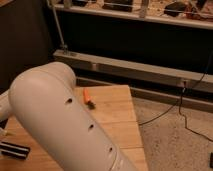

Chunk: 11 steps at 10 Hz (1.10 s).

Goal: Place the eraser in the ceramic cup

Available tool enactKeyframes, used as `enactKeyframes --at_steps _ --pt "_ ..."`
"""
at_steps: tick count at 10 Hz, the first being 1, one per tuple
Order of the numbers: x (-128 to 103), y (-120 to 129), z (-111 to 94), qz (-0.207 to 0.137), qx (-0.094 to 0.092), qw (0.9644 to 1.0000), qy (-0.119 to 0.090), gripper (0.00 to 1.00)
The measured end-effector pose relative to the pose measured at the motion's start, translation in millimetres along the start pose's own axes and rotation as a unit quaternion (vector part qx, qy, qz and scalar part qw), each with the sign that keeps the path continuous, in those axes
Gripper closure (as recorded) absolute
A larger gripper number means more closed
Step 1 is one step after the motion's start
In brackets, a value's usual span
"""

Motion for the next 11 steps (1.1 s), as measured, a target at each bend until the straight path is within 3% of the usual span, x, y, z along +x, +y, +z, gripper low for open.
enactKeyframes --at_steps 4,7,11 --pt "-30.2 13.4 17.6 -0.006 -0.008 0.9999 -0.011 0.35" --pt "-49.7 7.8 29.1 0.005 -0.020 0.9997 -0.015 0.35" --pt "-65.6 -7.8 52.4 0.010 0.002 0.9999 -0.013 0.35"
